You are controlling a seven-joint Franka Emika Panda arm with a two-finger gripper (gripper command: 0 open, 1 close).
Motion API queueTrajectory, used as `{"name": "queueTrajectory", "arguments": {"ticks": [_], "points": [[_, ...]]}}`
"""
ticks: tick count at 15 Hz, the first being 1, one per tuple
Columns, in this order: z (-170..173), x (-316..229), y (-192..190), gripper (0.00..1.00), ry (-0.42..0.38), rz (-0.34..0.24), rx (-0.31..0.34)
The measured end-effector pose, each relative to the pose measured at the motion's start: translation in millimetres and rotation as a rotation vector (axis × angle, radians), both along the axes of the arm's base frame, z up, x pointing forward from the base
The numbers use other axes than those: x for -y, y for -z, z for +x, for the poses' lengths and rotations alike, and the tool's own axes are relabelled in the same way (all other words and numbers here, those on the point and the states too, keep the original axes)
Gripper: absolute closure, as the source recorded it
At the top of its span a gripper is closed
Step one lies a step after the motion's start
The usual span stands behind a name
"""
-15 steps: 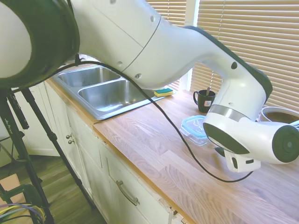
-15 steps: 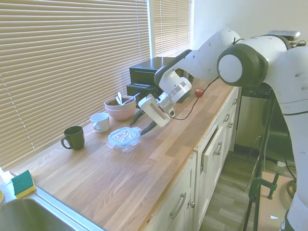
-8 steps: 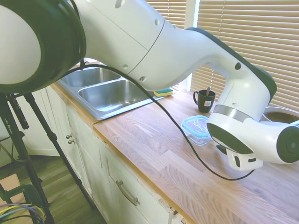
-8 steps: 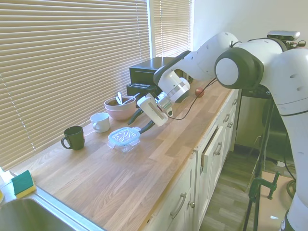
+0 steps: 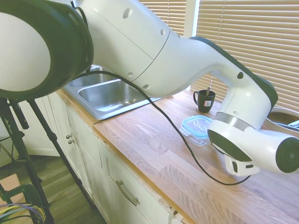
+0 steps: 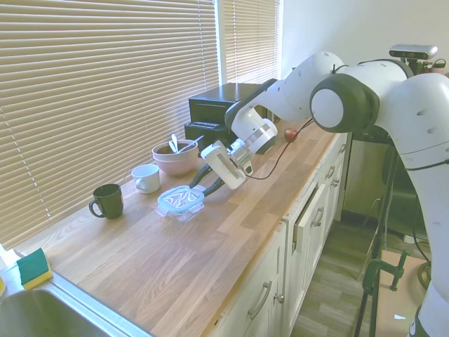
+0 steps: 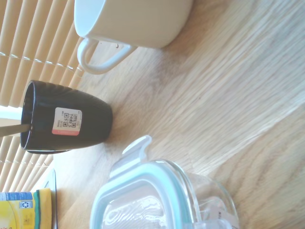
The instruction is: Uncover the lid of the food container
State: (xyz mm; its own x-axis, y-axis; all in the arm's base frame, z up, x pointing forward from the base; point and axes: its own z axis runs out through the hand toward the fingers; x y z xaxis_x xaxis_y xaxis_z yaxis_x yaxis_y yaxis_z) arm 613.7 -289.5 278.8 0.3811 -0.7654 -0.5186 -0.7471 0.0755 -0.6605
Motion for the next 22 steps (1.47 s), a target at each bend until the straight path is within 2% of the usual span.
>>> {"name": "queueTrajectory", "arguments": {"ticks": [13,18,22], "points": [[3.5,-3.0,-24.9,1.00,-0.022,-0.036,0.054],[5.1,-9.5,-67.5,1.00,-0.049,-0.082,0.100],[13.3,-36.5,-101.0,1.00,-0.101,-0.123,0.136]]}}
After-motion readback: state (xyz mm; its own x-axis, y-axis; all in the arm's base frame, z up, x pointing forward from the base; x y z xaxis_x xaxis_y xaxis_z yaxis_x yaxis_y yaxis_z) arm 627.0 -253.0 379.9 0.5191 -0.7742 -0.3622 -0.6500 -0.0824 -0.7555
